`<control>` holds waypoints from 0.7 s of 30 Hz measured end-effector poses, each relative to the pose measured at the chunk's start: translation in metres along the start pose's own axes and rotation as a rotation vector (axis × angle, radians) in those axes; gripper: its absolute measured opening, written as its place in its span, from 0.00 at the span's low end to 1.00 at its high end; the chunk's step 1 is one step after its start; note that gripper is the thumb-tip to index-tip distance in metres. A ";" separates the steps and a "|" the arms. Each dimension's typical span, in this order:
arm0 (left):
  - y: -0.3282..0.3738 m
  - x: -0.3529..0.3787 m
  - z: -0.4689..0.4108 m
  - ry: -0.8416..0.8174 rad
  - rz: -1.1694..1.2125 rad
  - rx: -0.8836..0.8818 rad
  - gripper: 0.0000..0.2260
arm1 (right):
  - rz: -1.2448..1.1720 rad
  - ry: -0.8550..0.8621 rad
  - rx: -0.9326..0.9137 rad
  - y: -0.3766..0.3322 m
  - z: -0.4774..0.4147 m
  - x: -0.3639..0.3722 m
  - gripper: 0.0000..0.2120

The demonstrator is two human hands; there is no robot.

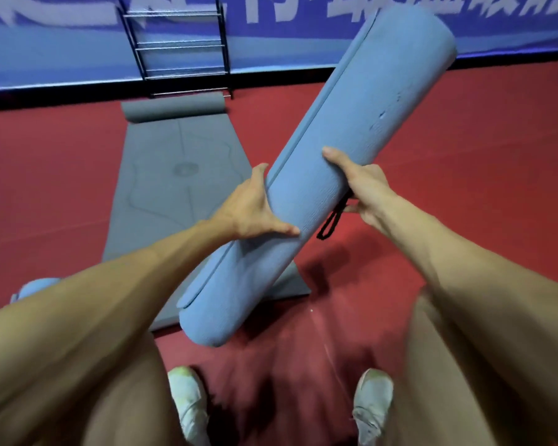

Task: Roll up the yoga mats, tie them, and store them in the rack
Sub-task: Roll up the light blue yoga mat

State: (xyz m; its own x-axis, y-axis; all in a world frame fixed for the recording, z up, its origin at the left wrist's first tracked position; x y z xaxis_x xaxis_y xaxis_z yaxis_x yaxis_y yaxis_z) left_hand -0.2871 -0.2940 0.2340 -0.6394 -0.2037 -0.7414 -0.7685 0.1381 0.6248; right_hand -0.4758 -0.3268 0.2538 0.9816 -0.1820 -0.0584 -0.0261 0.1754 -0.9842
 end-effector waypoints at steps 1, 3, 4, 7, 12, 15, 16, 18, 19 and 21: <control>-0.006 0.001 0.000 -0.043 -0.012 -0.025 0.60 | 0.019 0.005 -0.010 0.002 -0.001 0.004 0.16; -0.016 0.004 0.001 -0.123 0.018 -0.029 0.63 | 0.059 -0.008 -0.065 0.005 -0.005 0.011 0.18; -0.021 0.007 0.002 -0.162 0.046 -0.028 0.61 | 0.080 -0.024 -0.102 0.007 -0.007 0.013 0.20; -0.031 0.011 0.006 -0.205 0.070 -0.104 0.50 | 0.155 -0.106 -0.153 0.023 -0.012 0.023 0.29; -0.019 -0.011 0.005 -0.029 0.368 -0.280 0.41 | 0.337 -0.161 -0.189 0.051 -0.016 0.036 0.50; -0.005 -0.023 0.010 -0.094 0.402 -0.159 0.41 | 0.375 -0.234 -0.229 0.054 -0.013 0.043 0.50; -0.003 -0.029 0.011 -0.094 0.381 -0.127 0.38 | 0.405 -0.233 -0.245 0.054 -0.010 0.043 0.52; -0.001 -0.049 0.009 0.012 0.386 -0.164 0.23 | 0.478 -0.215 -0.258 0.053 -0.008 0.041 0.56; 0.000 -0.057 0.008 0.083 0.390 -0.180 0.15 | 0.503 -0.212 -0.264 0.051 -0.006 0.041 0.56; 0.005 -0.066 0.010 0.179 0.409 -0.188 0.09 | 0.542 -0.224 -0.308 0.049 -0.001 0.041 0.54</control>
State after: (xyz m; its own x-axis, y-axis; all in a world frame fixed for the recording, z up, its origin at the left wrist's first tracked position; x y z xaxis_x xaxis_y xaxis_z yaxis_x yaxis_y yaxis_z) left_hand -0.2489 -0.2704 0.2832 -0.8613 -0.3350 -0.3820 -0.4262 0.0671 0.9021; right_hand -0.4373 -0.3265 0.2035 0.8290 0.0660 -0.5553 -0.5477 -0.1052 -0.8301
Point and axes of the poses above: each hand's wrist, its own z-axis away from the middle knuckle, its own x-axis out of the palm, y = z × x, the point moved 5 cm from there along -z, towards the middle knuckle, and after that the axes turned 10 degrees about y, right-handed, at the moved point
